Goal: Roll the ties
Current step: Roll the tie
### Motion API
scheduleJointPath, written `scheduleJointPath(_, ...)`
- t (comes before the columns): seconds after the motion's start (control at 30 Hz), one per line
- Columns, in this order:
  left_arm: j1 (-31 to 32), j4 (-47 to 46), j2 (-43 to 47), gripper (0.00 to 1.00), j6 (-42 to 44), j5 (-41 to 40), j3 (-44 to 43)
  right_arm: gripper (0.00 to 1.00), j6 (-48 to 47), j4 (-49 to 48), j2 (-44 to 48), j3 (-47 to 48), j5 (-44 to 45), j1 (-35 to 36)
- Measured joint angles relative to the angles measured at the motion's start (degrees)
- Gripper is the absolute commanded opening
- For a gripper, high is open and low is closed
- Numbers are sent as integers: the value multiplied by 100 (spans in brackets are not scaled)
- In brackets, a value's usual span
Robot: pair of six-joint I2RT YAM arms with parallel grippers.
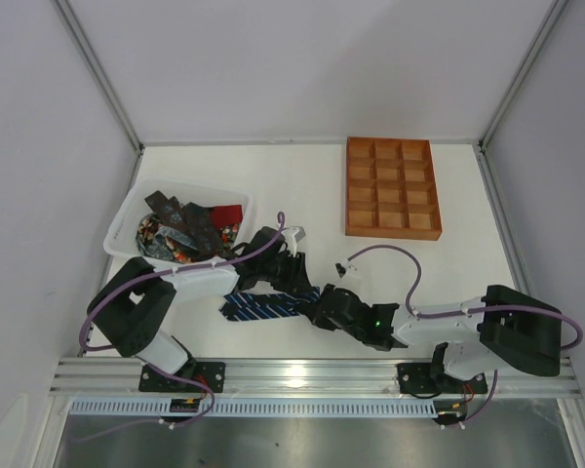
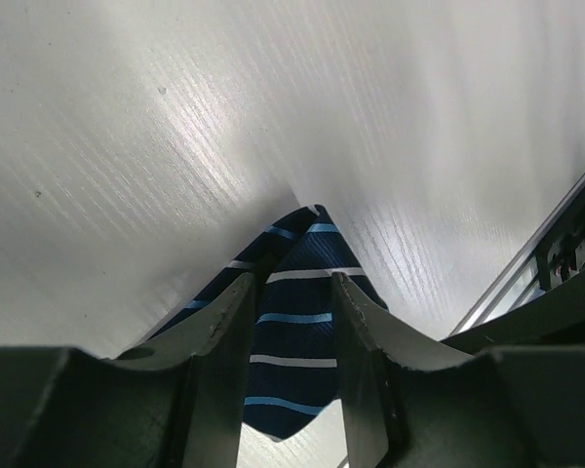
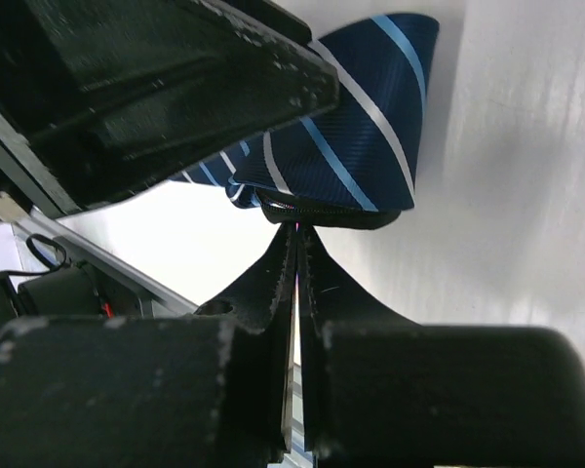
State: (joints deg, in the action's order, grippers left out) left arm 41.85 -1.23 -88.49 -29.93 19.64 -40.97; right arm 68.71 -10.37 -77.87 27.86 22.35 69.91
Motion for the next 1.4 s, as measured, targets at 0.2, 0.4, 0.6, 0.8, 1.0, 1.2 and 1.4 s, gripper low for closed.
scheduleJointPath(0.2,0,-20,0,43,0,11,2,0,-120,111,-142,173,92,0)
scheduleJointPath(0.4,-4,-37,9,43,2,11,2,0,-105,411,-92,186,94,63)
scheduleJointPath(0.6,-33,-33,13,45,4,13,0,0,-31,581,247,140,87,205)
scheduleJointPath(0.8,-68,-52,13,45,4,63,0,0,-15,664,243,144,127,234)
scheduleJointPath(1.0,-76,-133,13,42,2,168,0,0,-225,662,31,258,404,238)
scheduleJointPath(1.2,-79,-208,13,40,0,203,2,0,-531,560,-275,487,647,240)
scheduleJointPath(1.4,-79,-286,39,40,0,208,35,0,-678,540,-334,592,745,273)
